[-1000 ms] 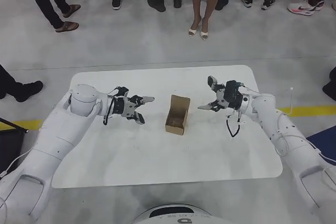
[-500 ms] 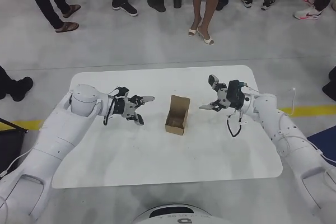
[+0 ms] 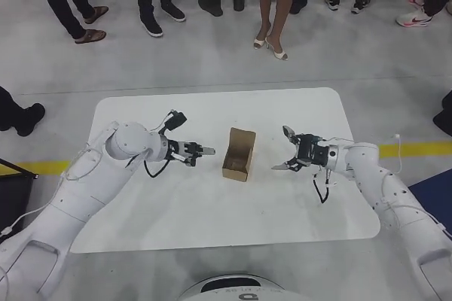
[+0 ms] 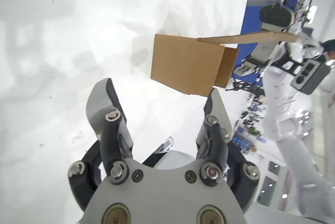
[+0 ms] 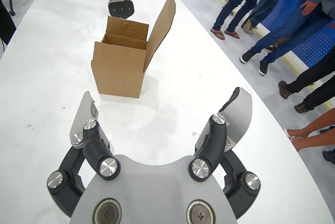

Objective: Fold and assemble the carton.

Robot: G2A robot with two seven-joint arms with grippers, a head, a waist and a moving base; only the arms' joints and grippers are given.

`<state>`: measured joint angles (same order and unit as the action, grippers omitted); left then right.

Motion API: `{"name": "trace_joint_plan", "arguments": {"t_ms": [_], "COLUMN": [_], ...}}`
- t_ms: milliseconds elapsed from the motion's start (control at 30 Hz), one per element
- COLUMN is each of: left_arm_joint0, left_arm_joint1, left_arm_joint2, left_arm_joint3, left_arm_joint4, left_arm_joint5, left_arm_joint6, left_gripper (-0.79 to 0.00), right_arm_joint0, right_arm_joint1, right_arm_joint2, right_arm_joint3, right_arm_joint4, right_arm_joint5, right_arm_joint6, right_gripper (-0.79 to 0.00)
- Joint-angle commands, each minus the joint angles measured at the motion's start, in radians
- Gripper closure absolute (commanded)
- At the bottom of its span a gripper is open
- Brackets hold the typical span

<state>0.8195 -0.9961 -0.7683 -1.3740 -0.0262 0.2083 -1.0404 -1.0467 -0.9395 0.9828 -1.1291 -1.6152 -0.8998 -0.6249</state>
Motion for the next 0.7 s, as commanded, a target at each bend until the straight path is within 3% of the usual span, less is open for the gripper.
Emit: {"name": "trace_joint_plan", "arguments": {"t_ms": [0,400,567,667], "left_arm_joint0": [-0.028,-0.159,-0.218,-0.241], "left_arm_joint1": [-0.014,-0.106,-0.148,-0.169], "left_arm_joint2": [0.029,0.177,0.248,0.274], "left_arm_joint3": [0.005,0.104,0.158,0.175], "left_arm_joint4": [0.007,0.027,0.095,0.109], "left_arm_joint5": [-0.001,-0.022,0.026,0.020], "left_arm_joint6": [-0.020,-0.064,-0.080,-0.098], "left_gripper": [-0.542,-0.594,-0.391,-0.376], "right_arm_joint0": [-0.013,-0.080,-0.089,-0.095], "right_arm_joint1": [0.002,0.011,0.013,0.016], "right_arm_joint2": [0.011,0.046,0.057,0.066], "right_arm_joint3": [-0.004,-0.049,-0.058,-0.063], "right_arm_joint4": [0.024,0.082,0.091,0.092], "right_arm_joint5": [-0.001,0.012,0.012,0.013], "right_arm_joint6": [0.027,0.092,0.101,0.103], "right_gripper": [-0.785,-0.785,-0.785,-0.785]}}
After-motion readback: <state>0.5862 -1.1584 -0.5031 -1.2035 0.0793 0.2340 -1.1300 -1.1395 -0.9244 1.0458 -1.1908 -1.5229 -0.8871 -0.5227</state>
